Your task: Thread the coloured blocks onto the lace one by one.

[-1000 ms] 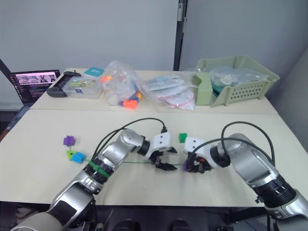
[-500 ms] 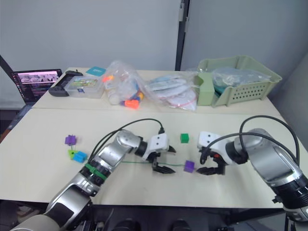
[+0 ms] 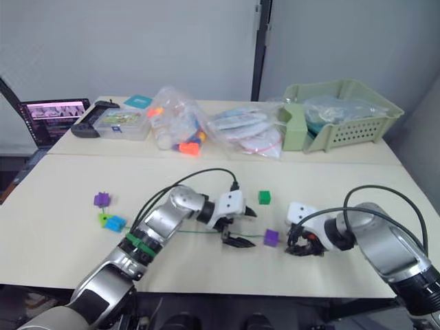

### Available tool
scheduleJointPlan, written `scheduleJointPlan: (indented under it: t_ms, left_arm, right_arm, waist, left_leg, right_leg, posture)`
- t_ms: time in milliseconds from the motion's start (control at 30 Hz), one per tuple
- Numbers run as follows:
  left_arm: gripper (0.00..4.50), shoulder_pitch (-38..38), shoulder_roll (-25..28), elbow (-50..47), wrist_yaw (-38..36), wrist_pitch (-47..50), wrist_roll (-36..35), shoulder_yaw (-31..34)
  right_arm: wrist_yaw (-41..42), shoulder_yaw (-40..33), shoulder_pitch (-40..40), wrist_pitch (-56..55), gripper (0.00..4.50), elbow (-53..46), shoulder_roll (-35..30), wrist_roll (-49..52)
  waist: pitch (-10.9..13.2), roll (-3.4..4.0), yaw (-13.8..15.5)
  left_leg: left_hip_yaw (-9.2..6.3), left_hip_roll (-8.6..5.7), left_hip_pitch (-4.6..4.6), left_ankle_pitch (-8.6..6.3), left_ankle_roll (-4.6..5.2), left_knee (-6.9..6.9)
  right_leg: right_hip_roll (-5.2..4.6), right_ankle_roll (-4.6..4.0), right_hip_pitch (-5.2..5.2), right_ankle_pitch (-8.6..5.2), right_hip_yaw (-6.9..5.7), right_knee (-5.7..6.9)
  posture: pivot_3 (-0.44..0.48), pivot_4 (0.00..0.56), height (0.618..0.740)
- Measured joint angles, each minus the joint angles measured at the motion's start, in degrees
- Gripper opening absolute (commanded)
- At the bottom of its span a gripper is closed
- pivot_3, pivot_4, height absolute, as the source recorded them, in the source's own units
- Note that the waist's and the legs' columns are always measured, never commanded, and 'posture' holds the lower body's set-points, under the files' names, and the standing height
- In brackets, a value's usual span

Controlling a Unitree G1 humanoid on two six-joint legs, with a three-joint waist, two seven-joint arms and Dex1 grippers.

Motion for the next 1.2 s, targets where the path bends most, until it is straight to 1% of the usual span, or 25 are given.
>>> scheduleJointPlan:
  t_ms: [333, 567, 733, 833, 1033, 1067, 1100, 1167, 1200]
  left_arm:
    - [4.50, -3.62, -5.42, 8.53, 0.65, -5.09, 0.48, -0.37]
    - [4.50, -4.42, -7.41, 13.15, 1.41, -7.57, 2.16, -0.71]
    - [4.50, -4.43, -7.96, 14.66, 1.55, -8.62, 3.39, -1.88]
    - [3.72, -4.43, -8.07, 15.35, 1.55, -8.75, 3.80, -2.08]
    - [1.61, -4.43, -8.57, 15.36, 0.87, -8.80, 4.56, -2.67]
    - [1.34, -4.43, -8.51, 15.36, 0.83, -8.79, 4.57, -2.66]
    - [1.21, -4.43, -8.45, 15.35, 0.74, -8.79, 4.57, -2.66]
    - [1.21, -4.42, -8.25, 15.31, 0.46, -8.79, 4.54, -2.63]
    - [1.21, -4.43, -7.96, 15.21, 0.28, -8.79, 4.50, -2.61]
  right_arm:
    - [-0.30, -9.31, 5.47, 4.55, 2.67, -6.54, -4.41, 6.31]
    - [-1.67, -11.07, 7.69, 4.89, 2.67, -7.85, -4.90, 7.12]
    - [-2.00, -11.35, 8.04, 4.83, 2.67, -7.93, -5.39, 8.19]
    - [-2.29, -11.35, 8.20, 4.76, 2.62, -7.93, -5.46, 8.62]
    - [-2.84, -11.33, 8.07, 4.42, 2.62, -7.92, -5.65, 8.99]
    - [-2.87, -11.33, 8.01, 4.40, 2.62, -7.92, -5.65, 8.99]
    - [-2.90, -11.24, 7.89, 4.36, 2.62, -7.87, -5.65, 8.99]
    - [-2.94, -10.86, 7.37, 4.02, 2.62, -7.64, -5.65, 8.83]
    - [-3.08, -9.38, 6.08, 3.14, 2.62, -7.11, -5.64, 8.19]
  waist:
    - [0.01, -0.01, 0.15]
    - [0.01, -0.02, 0.09]
    - [0.01, -0.02, 0.11]
    - [0.01, -0.02, 0.11]
    - [0.01, -0.02, 0.11]
    - [0.01, -0.02, 0.11]
    - [0.01, -0.02, 0.11]
    - [0.01, -0.02, 0.08]
    - [0.01, -0.02, -0.13]
  left_leg:
    - [0.00, 0.00, 0.00, 0.00, 0.00, 0.00]
    - [0.01, -0.01, 0.00, 0.00, 0.00, 0.00]
    - [0.01, -0.01, 0.00, 0.00, 0.00, 0.00]
    - [0.01, -0.01, 0.00, 0.00, 0.00, 0.00]
    - [0.01, -0.01, 0.00, 0.00, 0.00, 0.00]
    - [0.01, 0.00, 0.00, 0.00, 0.00, 0.00]
    - [0.01, 0.00, 0.00, 0.00, 0.00, 0.00]
    - [0.01, 0.00, 0.01, 0.00, 0.00, -0.01]
    - [0.01, 0.01, 0.02, 0.00, 0.00, -0.01]
  right_leg:
    - [0.01, 0.01, 0.01, 0.00, 0.00, -0.02]
    - [0.01, 0.02, 0.01, 0.00, 0.01, -0.02]
    - [0.01, 0.02, 0.01, 0.00, 0.01, -0.02]
    - [0.01, 0.02, 0.01, 0.00, 0.01, -0.02]
    - [0.01, 0.03, 0.01, 0.00, 0.01, -0.02]
    - [0.02, 0.03, 0.01, 0.00, 0.01, -0.02]
    - [0.02, 0.03, 0.01, -0.01, 0.01, -0.02]
    - [0.02, 0.03, 0.01, 0.00, 0.01, -0.02]
    - [0.02, 0.03, 0.01, 0.00, 0.01, -0.02]
  posture:
    - [0.000, 0.150, 0.737]
    - [0.000, 0.150, 0.737]
    - [0.000, 0.150, 0.737]
    - [0.000, 0.150, 0.737]
    - [0.000, 0.150, 0.737]
    - [0.000, 0.150, 0.737]
    - [0.000, 0.150, 0.737]
    - [0.000, 0.150, 0.737]
    - [0.000, 0.150, 0.737]
